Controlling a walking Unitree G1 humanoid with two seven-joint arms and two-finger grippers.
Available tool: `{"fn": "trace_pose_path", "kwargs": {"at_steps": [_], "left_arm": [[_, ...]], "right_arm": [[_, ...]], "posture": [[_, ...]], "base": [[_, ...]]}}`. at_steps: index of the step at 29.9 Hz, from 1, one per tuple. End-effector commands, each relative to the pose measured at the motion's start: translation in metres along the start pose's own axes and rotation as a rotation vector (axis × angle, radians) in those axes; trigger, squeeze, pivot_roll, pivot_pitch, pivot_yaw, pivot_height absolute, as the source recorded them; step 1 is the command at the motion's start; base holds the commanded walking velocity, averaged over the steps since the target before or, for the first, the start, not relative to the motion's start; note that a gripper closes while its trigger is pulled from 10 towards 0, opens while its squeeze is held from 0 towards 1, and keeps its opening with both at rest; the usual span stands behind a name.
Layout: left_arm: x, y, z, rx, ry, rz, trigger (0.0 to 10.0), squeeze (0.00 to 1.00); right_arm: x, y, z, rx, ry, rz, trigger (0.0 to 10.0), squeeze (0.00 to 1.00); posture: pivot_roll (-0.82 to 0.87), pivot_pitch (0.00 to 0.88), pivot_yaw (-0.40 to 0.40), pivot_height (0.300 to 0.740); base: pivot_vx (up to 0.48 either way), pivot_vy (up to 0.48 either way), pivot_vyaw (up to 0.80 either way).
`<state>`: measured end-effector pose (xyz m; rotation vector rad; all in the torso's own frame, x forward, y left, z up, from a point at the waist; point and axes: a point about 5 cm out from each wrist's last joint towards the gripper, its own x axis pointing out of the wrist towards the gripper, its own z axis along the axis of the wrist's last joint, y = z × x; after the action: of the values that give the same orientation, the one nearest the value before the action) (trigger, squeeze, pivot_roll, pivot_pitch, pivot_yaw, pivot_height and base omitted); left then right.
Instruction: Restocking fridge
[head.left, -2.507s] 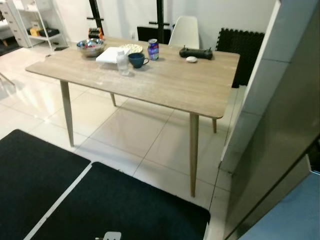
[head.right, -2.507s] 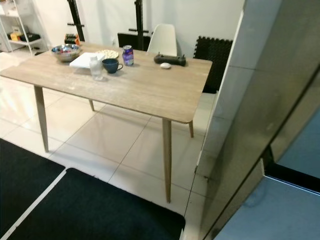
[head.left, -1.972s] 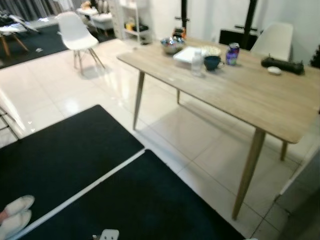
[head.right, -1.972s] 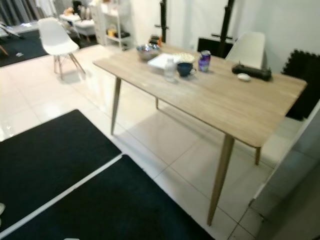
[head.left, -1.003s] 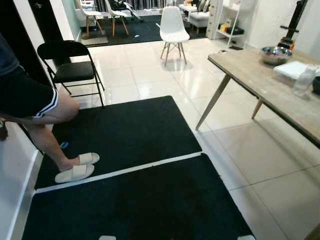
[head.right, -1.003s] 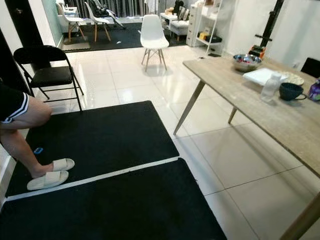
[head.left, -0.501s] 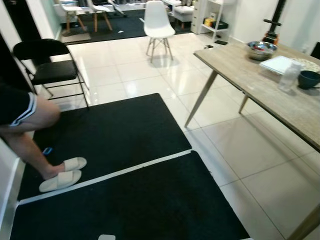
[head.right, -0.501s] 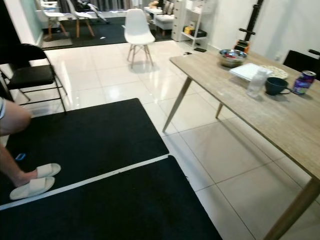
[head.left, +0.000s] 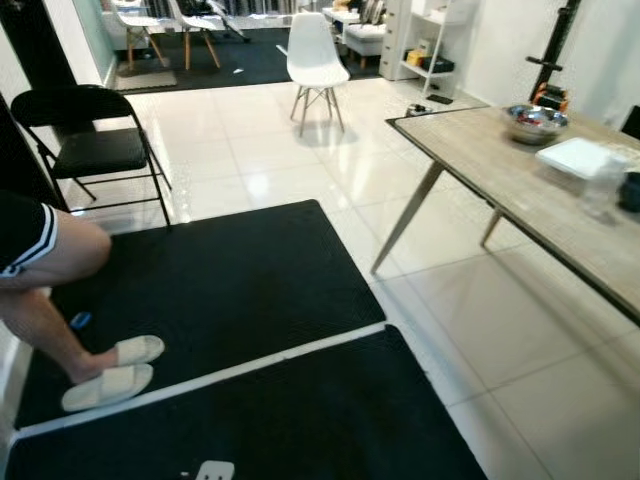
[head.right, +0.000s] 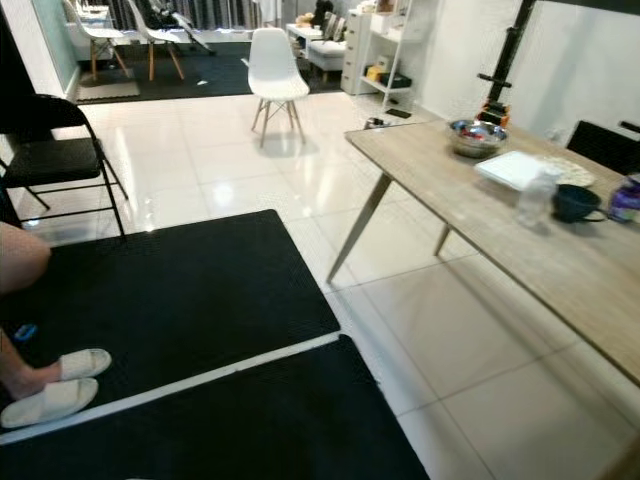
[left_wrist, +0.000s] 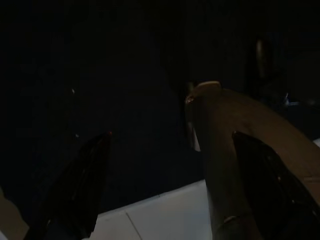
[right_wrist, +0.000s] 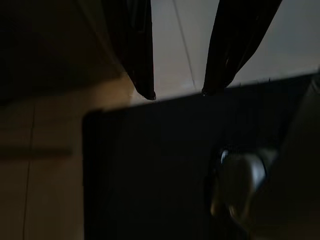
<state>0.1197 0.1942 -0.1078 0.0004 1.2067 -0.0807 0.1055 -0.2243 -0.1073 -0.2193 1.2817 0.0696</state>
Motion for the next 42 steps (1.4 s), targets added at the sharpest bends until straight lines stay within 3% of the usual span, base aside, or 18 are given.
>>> {"fn": "trace_pose_path", "kwargs": {"at_steps": [1,16,35,42], "left_arm": [[-0.0006,-0.0032,-0.0137,-0.003,0.053,-0.009,10.0,0.0],[-0.0011,-0.0015,-0.0148,0.0,0.054,-0.007,10.0,0.0],[-0.0014,0.0008,-0.0137,0.008,0.052,-0.007,10.0,0.0],[-0.0015,0.0015,-0.013,0.01,0.05,-0.007,10.0,0.0]], "right_arm": [[0.0003,0.0012,0.0018,0.005,0.002,-0.001,10.0,0.0],[0.0001,0.0019,-0.0021,0.017,0.011,0.002,10.0,0.0],[0.0001,0.0015,-0.0027,-0.028,0.021,-0.004,10.0,0.0],[0.0002,0.0022,-0.0036,-0.03,0.032,0.003,10.0,0.0]], "posture": [[-0.09,0.0,-0.018,0.74],[-0.09,0.0,-0.018,0.74],[-0.09,0.0,-0.019,0.74],[-0.09,0.0,-0.017,0.74]], "base": [[0.356,0.0,0.0],[0.351,0.0,-0.8],[0.338,0.0,0.0],[0.326,0.0,-0.8]]}}
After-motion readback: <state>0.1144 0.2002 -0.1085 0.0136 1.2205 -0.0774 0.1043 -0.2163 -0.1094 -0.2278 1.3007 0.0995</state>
